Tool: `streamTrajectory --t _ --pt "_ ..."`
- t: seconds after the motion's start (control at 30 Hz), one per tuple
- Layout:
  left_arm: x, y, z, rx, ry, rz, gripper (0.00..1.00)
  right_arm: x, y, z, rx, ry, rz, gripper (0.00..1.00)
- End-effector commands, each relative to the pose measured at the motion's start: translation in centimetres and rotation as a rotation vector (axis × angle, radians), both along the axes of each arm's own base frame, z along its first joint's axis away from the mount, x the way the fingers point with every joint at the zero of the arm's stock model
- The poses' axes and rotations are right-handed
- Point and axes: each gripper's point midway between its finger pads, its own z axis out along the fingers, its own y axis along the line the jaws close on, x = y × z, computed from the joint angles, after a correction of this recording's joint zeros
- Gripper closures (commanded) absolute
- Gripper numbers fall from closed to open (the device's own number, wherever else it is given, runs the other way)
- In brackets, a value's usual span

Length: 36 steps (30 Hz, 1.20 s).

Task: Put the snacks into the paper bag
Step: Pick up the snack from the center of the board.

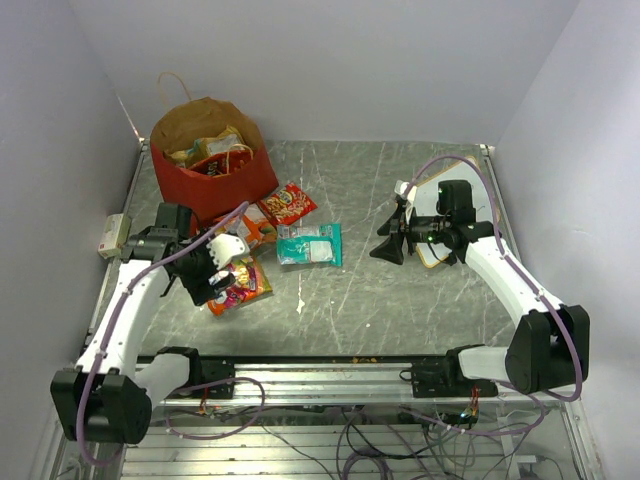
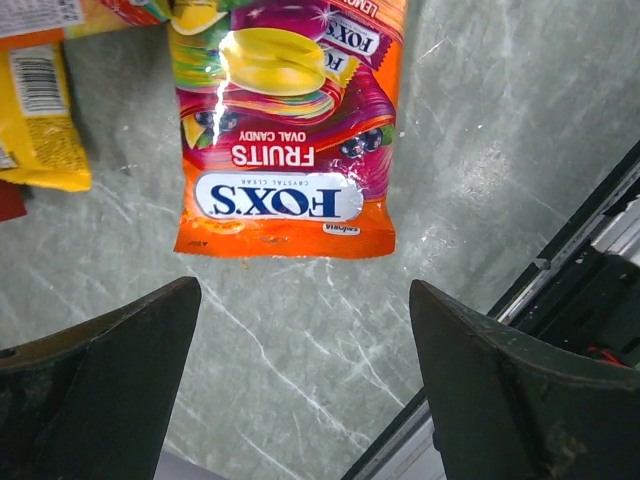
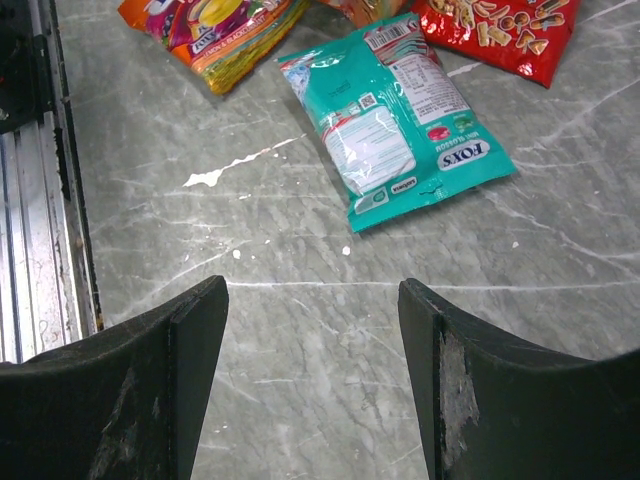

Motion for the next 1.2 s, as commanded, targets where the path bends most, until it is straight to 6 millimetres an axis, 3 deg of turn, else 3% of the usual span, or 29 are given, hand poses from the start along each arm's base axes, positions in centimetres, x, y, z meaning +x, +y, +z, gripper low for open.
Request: streamTrajectory --t 0.0,0.4,0.73,0.87,1.0,1.17 --pt "2.1 0.1 -1.6 0.025 -0.056 -0.062 0.04 0.0 0.0 0.6 0.002 -0.033 -0.006 0.31" --pt "5.9 -0.6 -6.8 -0.004 0.000 -0.058 0.10 -0.1 0.2 0.2 0.008 -0.024 0.000 0.32" --pt "7.7 -1.5 -9.2 -0.049 0.076 -0.023 0.09 0.0 0.3 -0.3 0.002 -0.010 -0.003 0.32" --pt "7.1 -1.5 -10.4 -0.046 0.129 -0.031 0.20 0.1 0.2 -0.4 -0.001 -0.011 -0.006 0.32" --pt "5.9 -1.7 -11.1 -0.052 0.192 -0.043 0.39 0.1 0.2 -0.5 -0.005 -0.010 -0.006 0.32" --pt "5.1 -1.8 -10.7 -0.055 0.201 -0.044 0.51 0.1 0.2 -0.6 -0.007 -0.007 -0.006 0.32"
